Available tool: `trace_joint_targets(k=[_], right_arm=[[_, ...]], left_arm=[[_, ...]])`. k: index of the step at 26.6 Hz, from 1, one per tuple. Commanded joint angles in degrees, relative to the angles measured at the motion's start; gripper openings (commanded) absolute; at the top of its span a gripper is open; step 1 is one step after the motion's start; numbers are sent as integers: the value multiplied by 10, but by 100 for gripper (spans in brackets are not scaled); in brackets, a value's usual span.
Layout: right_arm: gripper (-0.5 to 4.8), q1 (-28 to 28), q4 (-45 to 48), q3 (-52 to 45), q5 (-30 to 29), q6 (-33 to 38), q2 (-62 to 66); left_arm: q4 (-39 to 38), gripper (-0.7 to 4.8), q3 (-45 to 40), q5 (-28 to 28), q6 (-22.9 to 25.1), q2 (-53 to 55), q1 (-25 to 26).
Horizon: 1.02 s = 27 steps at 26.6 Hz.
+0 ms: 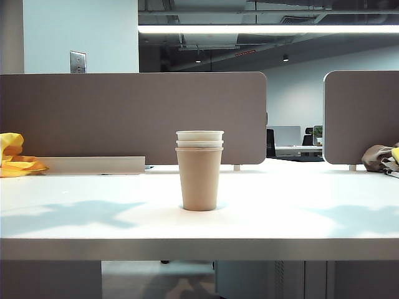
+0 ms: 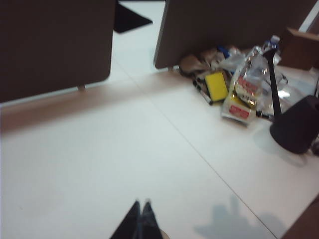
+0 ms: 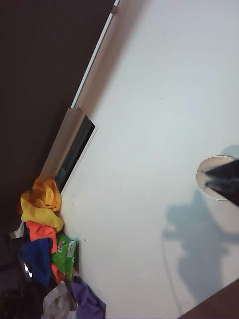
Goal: Pick up all the paper cups on the table one by one and stack them together.
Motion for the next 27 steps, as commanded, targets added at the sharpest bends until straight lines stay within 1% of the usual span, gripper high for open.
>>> trace_joint_targets(k=[1,2,4,7,11,15,17,19,22,24,27], right_arm=[[-2,0,108,-92,2,-1,-65],[-2,0,157,-143,15,4,-98],[-2,0,202,-190,28,15,-129],[-2,0,254,-249,56,21,-173],[-2,0,301,-302,103,27,-219],[-1,0,323,-337,157,26,-250],[-1,0,328,-352,173,26,-259],[-1,0,340,-379,177,26,-275],[-1,0,342,-418,181,27,-298],[-1,0,342,-439,186,27,-315],[-1,0,343,-499,206,50,-369]], left_arm=[[21,-6,0,-20,38,-29,0],[21,-6,-2,-23,40,-38,0],[38,-6,-18,-25,51,-54,0],[98,-6,-79,-25,52,-93,0],[182,-6,-188,-41,48,-160,0],[270,-6,-315,-89,48,-244,0],[308,-6,-375,-110,48,-292,1],[320,-6,-434,-139,50,-351,1],[307,-6,-496,-161,58,-424,1],[287,-6,-523,-176,63,-465,1],[245,-6,-575,-215,62,-545,1]])
